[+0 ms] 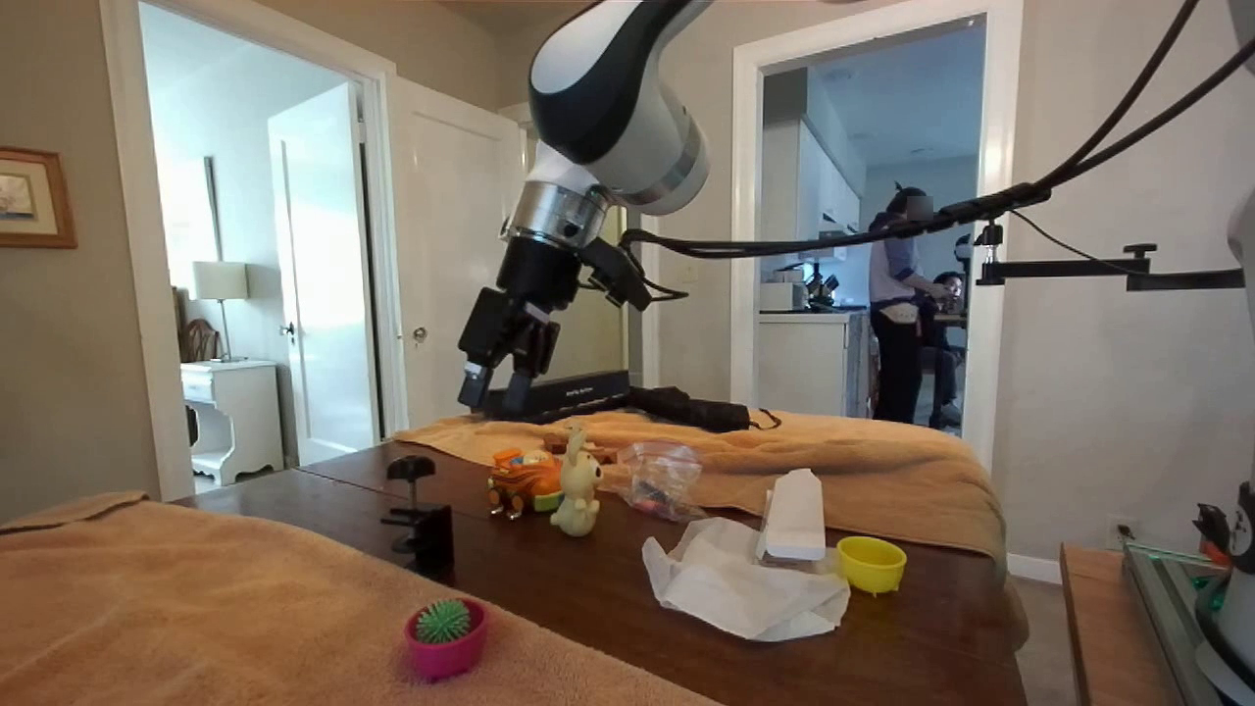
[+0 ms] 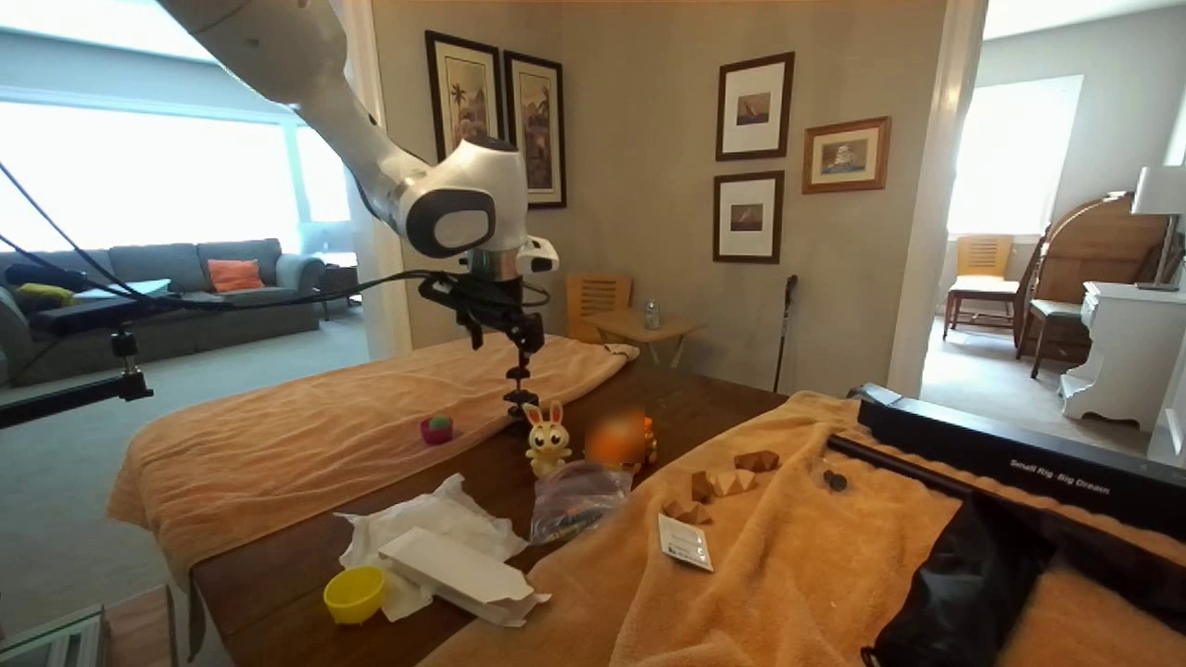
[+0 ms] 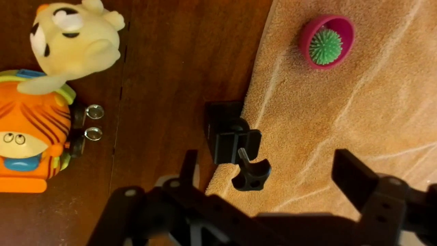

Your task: Move the black object to the left

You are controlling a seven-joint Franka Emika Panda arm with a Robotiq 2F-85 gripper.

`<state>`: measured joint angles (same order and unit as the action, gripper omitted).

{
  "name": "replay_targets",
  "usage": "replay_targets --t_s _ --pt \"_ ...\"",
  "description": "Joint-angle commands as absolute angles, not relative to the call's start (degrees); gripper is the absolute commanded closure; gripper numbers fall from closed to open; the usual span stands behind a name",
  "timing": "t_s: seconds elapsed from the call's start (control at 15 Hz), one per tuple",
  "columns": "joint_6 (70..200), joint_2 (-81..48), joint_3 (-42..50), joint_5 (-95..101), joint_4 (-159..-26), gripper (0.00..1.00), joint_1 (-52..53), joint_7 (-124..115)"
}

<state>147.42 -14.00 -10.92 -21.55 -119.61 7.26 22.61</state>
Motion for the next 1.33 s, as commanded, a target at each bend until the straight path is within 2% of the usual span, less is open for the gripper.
replay_targets --t_s 0.0,0.47,1.27 --pt "142.69 -19.99 -10.32 -11.89 -110.90 0.00 7.36 20.93" --pt "138.31 -29.20 -13.80 -9.28 -98.40 0.00 7.59 23.26" --pt "125.67 -36.88 -11.73 2.44 -86.17 0.00 12.29 21.56"
